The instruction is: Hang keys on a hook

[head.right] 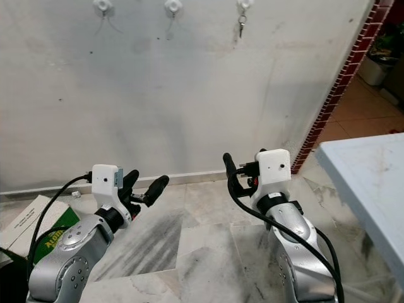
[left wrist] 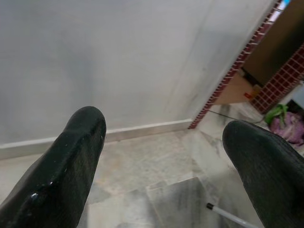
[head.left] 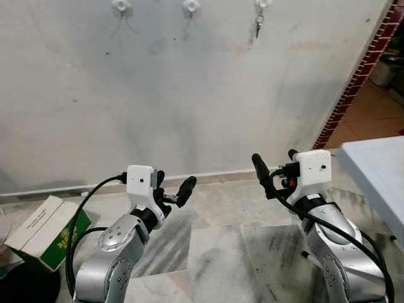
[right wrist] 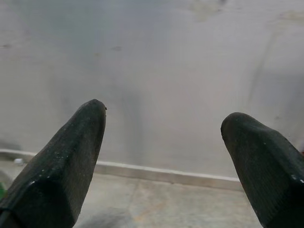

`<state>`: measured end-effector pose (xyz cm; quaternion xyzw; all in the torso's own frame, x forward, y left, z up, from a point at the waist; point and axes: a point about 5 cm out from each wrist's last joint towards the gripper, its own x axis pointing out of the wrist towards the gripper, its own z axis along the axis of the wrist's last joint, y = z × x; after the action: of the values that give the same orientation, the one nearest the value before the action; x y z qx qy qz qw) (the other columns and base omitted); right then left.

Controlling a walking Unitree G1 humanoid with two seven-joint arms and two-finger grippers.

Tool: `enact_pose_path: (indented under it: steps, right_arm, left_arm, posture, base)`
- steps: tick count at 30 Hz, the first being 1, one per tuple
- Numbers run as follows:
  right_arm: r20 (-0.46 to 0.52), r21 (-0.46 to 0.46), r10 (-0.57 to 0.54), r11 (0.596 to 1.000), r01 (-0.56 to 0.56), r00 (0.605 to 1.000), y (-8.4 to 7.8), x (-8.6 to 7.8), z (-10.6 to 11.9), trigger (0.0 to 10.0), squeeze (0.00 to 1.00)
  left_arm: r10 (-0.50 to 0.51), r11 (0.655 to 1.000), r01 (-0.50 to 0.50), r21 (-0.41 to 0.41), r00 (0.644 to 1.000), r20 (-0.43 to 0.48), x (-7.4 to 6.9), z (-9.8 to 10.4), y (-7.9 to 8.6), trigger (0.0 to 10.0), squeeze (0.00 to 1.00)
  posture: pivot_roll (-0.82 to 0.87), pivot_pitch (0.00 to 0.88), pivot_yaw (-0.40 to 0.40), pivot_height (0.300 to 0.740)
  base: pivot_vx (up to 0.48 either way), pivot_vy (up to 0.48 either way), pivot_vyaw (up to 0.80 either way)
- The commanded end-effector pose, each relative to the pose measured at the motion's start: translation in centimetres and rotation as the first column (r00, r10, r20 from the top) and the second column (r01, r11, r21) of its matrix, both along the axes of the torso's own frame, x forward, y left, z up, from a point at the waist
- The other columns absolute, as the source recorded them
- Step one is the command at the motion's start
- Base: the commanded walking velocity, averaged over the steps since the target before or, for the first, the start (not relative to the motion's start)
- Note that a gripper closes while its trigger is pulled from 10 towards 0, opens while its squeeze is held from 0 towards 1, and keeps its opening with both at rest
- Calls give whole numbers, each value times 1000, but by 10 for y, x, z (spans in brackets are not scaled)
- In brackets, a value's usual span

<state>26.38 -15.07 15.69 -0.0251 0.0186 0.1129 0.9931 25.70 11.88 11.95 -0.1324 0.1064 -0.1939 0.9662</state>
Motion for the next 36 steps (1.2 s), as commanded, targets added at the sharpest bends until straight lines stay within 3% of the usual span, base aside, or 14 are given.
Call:
enact_pose_path:
  steps: [1,26,34,36]
  right_arm:
    - [3,0,-6,1000,6,1000,-2,0,1,10000,0]
    - [8,-1,-6,1000,6,1000,-2,1,1,10000,0]
    - [6,0,-17,1000,17,1000,-2,1,1,10000,0]
    - [5,0,-20,1000,20,1000,-2,2,2,10000,0]
  left_arm:
    - [-6,1000,6,10,1000,-14,-1,-3,0,10000,0]
    - [-16,1000,16,21,1000,-16,0,-4,-1,10000,0]
    - [-21,999,21,32,1000,11,2,-1,-2,10000,0]
    - [-27,998,24,66,999,32,4,1,-3,10000,0]
  posture:
    - [-88,84,34,740]
    - [-88,73,36,740]
    - [-88,73,36,740]
    - [-90,74,38,740]
  base:
    - [0,277,0]
    - [0,280,0]
    - [0,0,0]
    - [0,0,0]
